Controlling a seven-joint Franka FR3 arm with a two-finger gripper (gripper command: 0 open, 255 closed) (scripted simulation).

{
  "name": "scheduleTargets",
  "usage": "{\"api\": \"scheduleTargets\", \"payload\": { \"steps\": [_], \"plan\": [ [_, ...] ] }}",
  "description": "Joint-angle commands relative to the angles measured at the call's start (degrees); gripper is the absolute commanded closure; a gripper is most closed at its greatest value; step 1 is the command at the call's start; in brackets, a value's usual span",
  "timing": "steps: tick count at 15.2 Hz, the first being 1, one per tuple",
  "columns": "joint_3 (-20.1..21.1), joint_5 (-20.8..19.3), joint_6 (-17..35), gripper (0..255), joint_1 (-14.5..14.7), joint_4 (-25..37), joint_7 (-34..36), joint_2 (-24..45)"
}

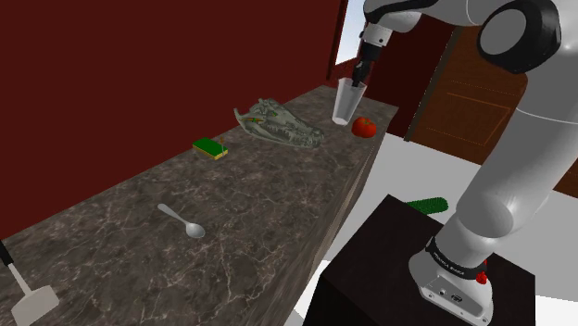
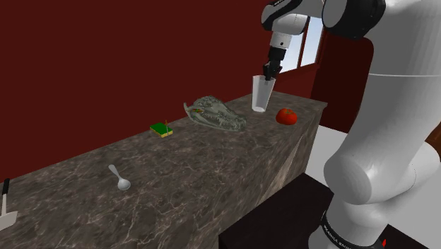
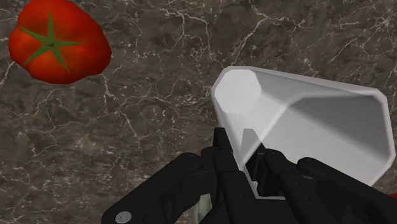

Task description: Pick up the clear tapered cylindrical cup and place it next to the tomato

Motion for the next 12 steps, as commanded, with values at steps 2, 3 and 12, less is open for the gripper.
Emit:
{"api": "scheduleTargets", "payload": {
  "steps": [2, 3, 12],
  "plan": [
    [0.06, 0.11, 2.46, 255, 0.09, -2.51, -0.40, -0.08],
    [0.08, 0.16, 3.19, 255, 0.11, -3.21, -0.54, -0.02],
    [0.25, 0.94, 9.65, 255, 0.21, -8.78, -1.88, 1.04]
  ]
}}
